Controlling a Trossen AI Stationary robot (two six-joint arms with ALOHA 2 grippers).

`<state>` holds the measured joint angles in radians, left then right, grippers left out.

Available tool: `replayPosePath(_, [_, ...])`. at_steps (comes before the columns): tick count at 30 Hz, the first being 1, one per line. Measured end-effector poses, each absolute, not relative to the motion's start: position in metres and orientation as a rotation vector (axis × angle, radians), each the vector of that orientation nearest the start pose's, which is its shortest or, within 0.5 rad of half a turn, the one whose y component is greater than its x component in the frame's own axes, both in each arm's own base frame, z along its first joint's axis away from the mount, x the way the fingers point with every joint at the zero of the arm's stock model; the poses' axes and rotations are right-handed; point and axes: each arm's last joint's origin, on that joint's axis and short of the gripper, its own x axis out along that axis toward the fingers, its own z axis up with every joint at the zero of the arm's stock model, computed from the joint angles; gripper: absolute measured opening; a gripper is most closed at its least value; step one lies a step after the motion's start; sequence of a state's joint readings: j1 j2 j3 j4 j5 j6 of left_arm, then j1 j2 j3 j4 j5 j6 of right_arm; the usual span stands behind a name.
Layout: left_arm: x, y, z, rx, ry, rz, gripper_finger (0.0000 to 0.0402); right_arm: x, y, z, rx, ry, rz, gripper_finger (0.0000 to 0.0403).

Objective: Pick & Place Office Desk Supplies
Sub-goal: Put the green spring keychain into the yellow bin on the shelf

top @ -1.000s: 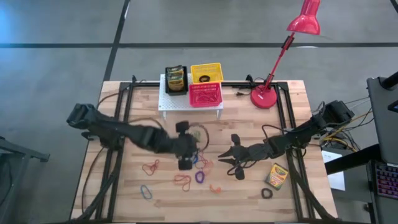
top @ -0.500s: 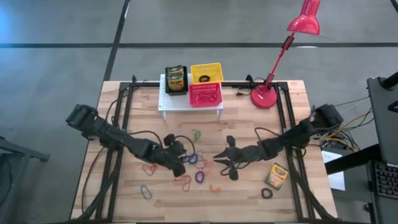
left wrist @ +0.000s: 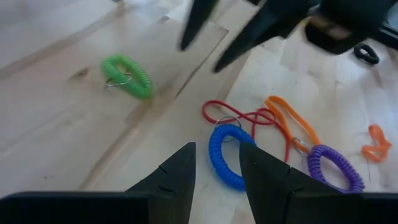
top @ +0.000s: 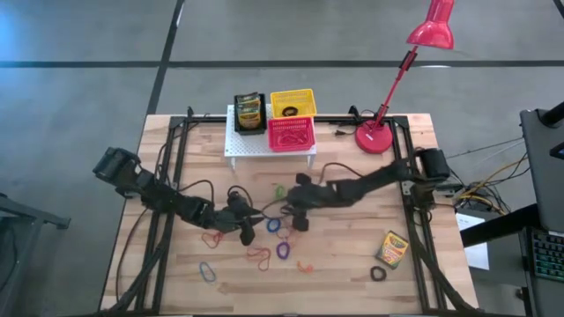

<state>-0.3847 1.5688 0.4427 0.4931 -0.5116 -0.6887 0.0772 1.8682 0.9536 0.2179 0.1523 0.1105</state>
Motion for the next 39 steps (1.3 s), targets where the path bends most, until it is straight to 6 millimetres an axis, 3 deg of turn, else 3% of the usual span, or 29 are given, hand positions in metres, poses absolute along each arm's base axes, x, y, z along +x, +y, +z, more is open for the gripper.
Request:
replayPosePath(7, [0.240,-0.081,0.117,-0.386,0.486,0.325,0.0131,0.401,0.007,0.124,-0.153,0.847,-0.077,0.0161])
replayPosePath(12, [0.240,-0.081,0.117,-0.385,0.487,0.325,0.0131,0.421,-0.001,0.119,-0.189,0.949,-0.074,0.0144])
replayPosePath(18, [0.240,-0.081,0.117,-0.382,0.488,0.325,0.0131,0.428,-0.009,0.123,-0.152,1.055,-0.087,0.0106])
replayPosePath(26, [0.240,-0.081,0.117,-0.381,0.489,0.325,0.0131,0.410,-0.008,0.134,-0.129,1.174,-0.111,0.0025])
replayPosePath(29, [0.240,-0.081,0.117,-0.381,0.489,0.325,0.0131,0.400,-0.001,0.144,-0.135,1.210,-0.104,0.0015])
replayPosePath(35, [0.240,-0.081,0.117,-0.377,0.488,0.327,0.0131,0.373,0.020,0.189,-0.128,1.117,0.014,0.0018])
replayPosePath(39, [0.240,-0.081,0.117,-0.377,0.486,0.328,0.0131,0.352,0.026,0.231,-0.131,0.979,0.108,0.0018])
